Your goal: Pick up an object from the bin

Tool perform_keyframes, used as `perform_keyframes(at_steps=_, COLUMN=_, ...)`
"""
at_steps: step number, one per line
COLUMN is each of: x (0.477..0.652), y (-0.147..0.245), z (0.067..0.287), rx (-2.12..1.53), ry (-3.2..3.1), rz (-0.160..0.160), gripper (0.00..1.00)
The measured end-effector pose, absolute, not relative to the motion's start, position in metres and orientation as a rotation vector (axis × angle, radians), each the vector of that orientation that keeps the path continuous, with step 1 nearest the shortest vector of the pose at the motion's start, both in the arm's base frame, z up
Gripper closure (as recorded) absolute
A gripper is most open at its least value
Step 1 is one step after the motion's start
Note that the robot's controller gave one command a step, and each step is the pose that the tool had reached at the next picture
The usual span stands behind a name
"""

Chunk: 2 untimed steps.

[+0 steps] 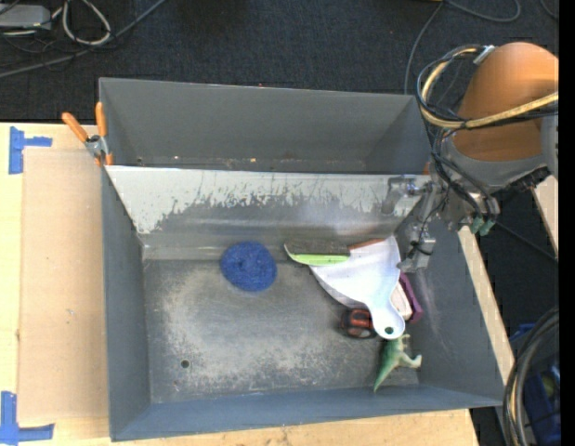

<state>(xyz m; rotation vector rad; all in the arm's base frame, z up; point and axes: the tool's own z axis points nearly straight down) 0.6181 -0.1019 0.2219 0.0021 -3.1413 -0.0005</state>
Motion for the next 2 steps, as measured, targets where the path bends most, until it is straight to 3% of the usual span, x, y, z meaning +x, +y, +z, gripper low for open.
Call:
perform_keyframes(at_steps=1, x=0.618, y=-0.102, z=0.222, rx=0.003, ry=-3.141, rz=0.0, gripper=0.0)
perform_keyframes(at_steps=2, x=0.578, y=-0.122, z=0.239, rx=0.052, ry=-3.138, rz=-0.002, gripper=0.0)
